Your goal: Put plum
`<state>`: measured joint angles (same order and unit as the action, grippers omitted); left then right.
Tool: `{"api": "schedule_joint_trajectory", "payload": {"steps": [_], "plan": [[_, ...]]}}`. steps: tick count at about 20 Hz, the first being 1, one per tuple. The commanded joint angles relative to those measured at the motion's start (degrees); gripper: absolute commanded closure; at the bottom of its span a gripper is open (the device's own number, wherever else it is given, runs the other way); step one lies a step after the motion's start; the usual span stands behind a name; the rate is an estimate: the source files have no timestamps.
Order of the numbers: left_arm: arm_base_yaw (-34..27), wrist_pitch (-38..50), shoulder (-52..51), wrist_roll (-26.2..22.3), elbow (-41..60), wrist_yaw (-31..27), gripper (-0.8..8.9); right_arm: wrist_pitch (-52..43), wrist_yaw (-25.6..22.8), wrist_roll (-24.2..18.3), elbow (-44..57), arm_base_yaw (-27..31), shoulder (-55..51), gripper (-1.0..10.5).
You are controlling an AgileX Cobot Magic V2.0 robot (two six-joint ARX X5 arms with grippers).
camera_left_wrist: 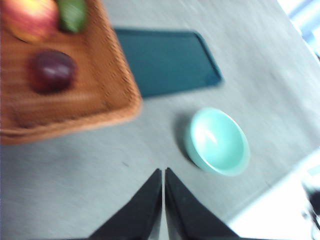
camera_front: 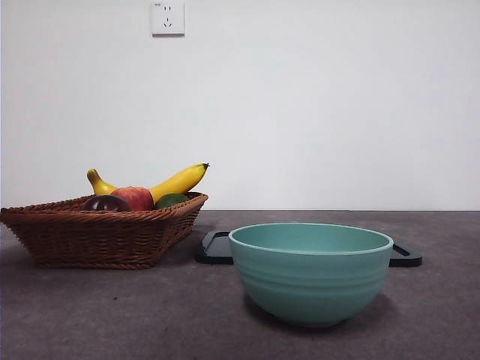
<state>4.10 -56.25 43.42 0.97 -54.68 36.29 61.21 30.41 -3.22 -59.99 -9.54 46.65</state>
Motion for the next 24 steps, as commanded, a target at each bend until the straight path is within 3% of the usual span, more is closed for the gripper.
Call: {"api": "schedule_joint_trajectory", "payload": {"steps": [1, 8, 13, 16, 24], "plan": [[1.05, -2.43, 0.44, -3.37, -1.31, 1.44, 8.05, 1.20, 0.26, -2.62, -1.09, -3.19, 0.72, 9.4], [1.70, -2.67, 0.44, -3.54, -1.31, 1.40, 7.75, 1.84, 0.15, -3.45, -1.09, -6.08, 0.83, 9.3], [1.70, -2.40, 0.44, -3.54, -1.31, 1.31, 4.66, 1.84, -0.46, -2.99, -1.09, -6.08, 0.83, 6.1], [1.70, -2.40, 0.44, -3.52, -1.31, 1.11, 3.65, 1.81, -0.44, -2.99, -1.09, -6.08, 0.83, 5.7], [1.70, 0.13, 0.50, -2.84, -1.31, 0.85, 3.36, 1.79, -0.44, -2.75, -1.09, -6.08, 0.83, 5.4]]}}
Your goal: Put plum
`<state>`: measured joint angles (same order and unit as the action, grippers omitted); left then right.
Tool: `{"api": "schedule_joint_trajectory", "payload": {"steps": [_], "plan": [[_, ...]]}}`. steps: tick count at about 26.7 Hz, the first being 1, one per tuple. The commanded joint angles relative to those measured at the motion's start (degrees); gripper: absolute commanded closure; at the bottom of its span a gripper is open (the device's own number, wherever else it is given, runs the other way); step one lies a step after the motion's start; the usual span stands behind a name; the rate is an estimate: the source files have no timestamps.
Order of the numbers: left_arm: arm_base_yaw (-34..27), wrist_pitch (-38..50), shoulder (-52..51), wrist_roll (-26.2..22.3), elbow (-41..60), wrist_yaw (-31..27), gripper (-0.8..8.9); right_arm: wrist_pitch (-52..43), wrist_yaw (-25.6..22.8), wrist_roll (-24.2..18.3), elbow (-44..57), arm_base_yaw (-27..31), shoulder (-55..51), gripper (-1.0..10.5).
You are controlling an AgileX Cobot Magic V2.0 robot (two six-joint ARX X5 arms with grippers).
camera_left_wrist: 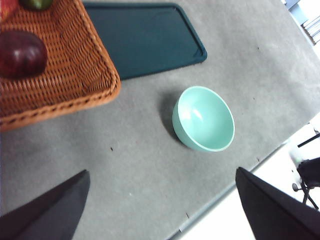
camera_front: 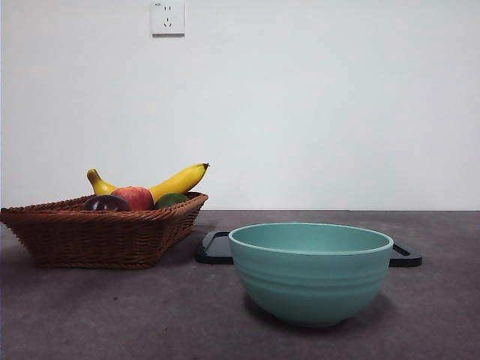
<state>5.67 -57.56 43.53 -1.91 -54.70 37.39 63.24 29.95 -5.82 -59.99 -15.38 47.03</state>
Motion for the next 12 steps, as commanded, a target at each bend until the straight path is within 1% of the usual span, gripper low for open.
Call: {"api": "schedule_joint_trajectory", "payload": {"steps": [1, 6, 12], "plan": [[0.13, 2.32, 0.59, 0.35, -1.29, -0.59, 3.37, -0.24, 0.02, -0.15, -1.09, -0.24, 0.48, 5.4], [0.50, 6.51, 2.82, 1.62, -1.29, -4.96, 3.37, -0.26, 0.02, -0.15, -1.09, -0.24, 0.48, 5.4], [2.03, 12.31, 9.55, 2.62, -2.36, -10.16, 3.45, -0.61, 0.02, -0.11, -1.09, -0.24, 0.48, 5.4]]}}
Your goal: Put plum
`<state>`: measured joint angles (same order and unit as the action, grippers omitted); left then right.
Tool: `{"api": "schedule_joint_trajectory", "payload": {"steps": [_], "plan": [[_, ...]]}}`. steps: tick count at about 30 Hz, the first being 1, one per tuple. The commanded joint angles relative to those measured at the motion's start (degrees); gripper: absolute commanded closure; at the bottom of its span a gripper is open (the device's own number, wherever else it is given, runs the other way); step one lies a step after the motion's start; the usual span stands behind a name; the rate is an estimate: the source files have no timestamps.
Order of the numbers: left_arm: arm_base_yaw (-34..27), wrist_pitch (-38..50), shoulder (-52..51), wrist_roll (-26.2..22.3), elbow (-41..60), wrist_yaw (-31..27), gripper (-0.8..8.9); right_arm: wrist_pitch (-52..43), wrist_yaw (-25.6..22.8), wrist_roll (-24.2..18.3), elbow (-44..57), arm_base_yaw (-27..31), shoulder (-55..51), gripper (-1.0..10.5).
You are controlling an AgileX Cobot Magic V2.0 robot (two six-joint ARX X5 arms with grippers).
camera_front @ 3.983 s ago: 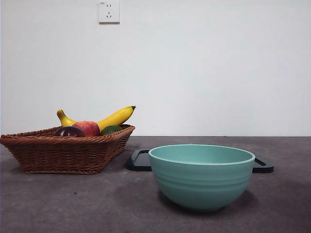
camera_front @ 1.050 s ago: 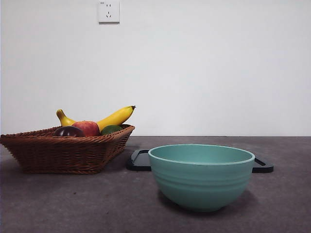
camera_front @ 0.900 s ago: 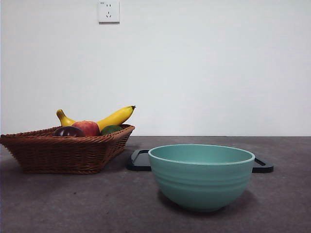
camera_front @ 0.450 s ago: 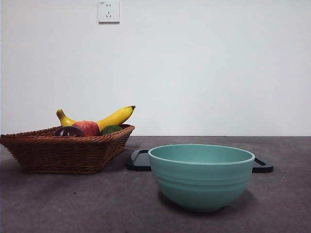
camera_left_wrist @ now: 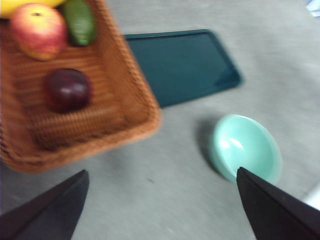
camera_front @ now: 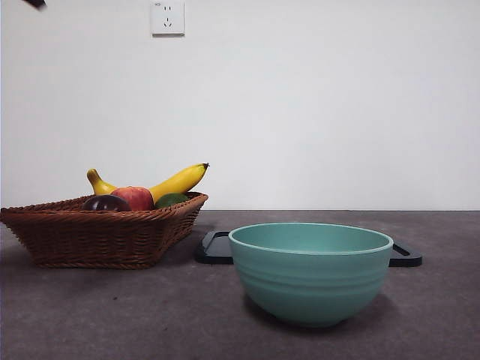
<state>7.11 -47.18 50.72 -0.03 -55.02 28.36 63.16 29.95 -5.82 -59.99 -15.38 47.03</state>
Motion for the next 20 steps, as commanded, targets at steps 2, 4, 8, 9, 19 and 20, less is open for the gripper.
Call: {"api": "schedule_joint_trajectory", "payload": {"steps": [2, 4, 8, 9, 19, 20], "plan": [[1.33, 3.30, 5.40, 0.74, -3.32, -2.73, 3.46, -0.52, 0.02, -0.09, -1.09, -0.24, 0.48, 5.4], [2.14, 4.76, 9.01, 0.74, -4.96, -5.31, 3.46, -0.55, 0.02, 0.07, -1.09, -0.24, 0.48, 5.4], [3.58, 6.40, 16.04, 0.70, -8.57, -9.22, 3.46, -0.55, 0.00, 0.31, -1.09, -0.24, 0.48, 5.4], [3.96, 6.56, 17.64, 0.61, -9.38, -9.88, 3.47, -0.55, 0.00, 0.31, -1.09, -0.24, 0.48, 5.4], [7.69, 7.13, 33.88, -2.97, -16.98, -17.84, 3.49, -0.57, 0.02, 0.31, -1.09, -0.24, 0.48, 5.4], [7.96, 7.87, 35.08, -3.08, -17.03, -18.34, 3.49, -0.57, 0.02, 0.33, -1.09, -0.24, 0.48, 5.4]]}}
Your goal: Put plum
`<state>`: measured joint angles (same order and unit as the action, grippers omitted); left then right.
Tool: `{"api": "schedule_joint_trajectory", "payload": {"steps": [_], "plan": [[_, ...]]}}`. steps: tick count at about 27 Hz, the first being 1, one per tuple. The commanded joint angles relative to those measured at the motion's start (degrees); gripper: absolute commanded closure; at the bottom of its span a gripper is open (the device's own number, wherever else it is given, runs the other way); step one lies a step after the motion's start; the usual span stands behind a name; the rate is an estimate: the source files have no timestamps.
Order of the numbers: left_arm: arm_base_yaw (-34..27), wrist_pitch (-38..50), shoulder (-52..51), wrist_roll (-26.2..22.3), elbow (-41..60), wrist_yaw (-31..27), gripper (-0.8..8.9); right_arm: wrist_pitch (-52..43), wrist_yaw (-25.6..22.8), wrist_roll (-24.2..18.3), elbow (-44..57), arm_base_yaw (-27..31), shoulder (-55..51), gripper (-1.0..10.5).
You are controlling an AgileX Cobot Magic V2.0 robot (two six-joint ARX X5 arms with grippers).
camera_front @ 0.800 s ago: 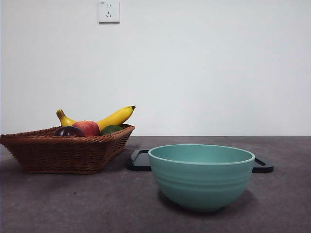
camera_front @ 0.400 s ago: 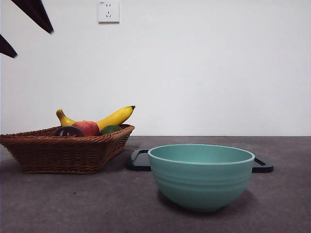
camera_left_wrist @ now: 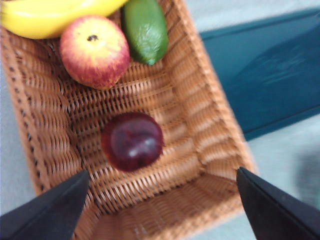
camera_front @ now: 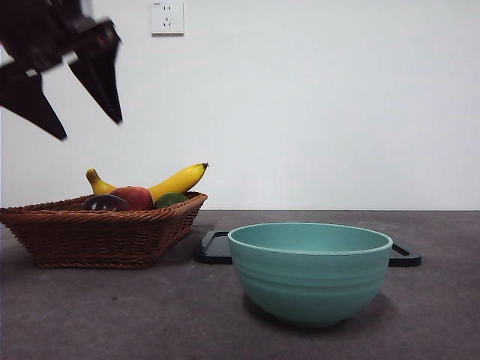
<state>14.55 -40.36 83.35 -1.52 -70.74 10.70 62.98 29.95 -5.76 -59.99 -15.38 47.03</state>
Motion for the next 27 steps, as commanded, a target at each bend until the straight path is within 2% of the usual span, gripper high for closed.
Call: {"api": "schedule_joint_trajectory", "payload": {"steps": [1, 6, 11, 24, 27], "plan": [[0.70, 1.60, 3.52, -1.79, -1.31, -1.36, 3.49, -0.39, 0.02, 0.33, -1.09, -0.24, 0.48, 5.4], [1.29, 3.69, 8.52, -2.56, -1.31, -3.85, 3.49, -0.37, 0.02, 0.52, -1.09, -0.24, 0.48, 5.4], [1.29, 5.92, 12.35, -4.07, -1.31, -3.96, 3.49, -0.35, 0.02, 0.87, -1.09, -0.24, 0.48, 5.4], [1.29, 9.33, 19.91, -4.48, -1.31, -4.98, 3.54, -0.35, 0.02, 1.27, -1.09, -0.24, 0.48, 5.4], [1.29, 9.03, 20.22, -4.48, -1.31, -4.96, 4.92, -0.37, 0.02, 1.27, -1.09, -0.24, 0.48, 5.4]]}}
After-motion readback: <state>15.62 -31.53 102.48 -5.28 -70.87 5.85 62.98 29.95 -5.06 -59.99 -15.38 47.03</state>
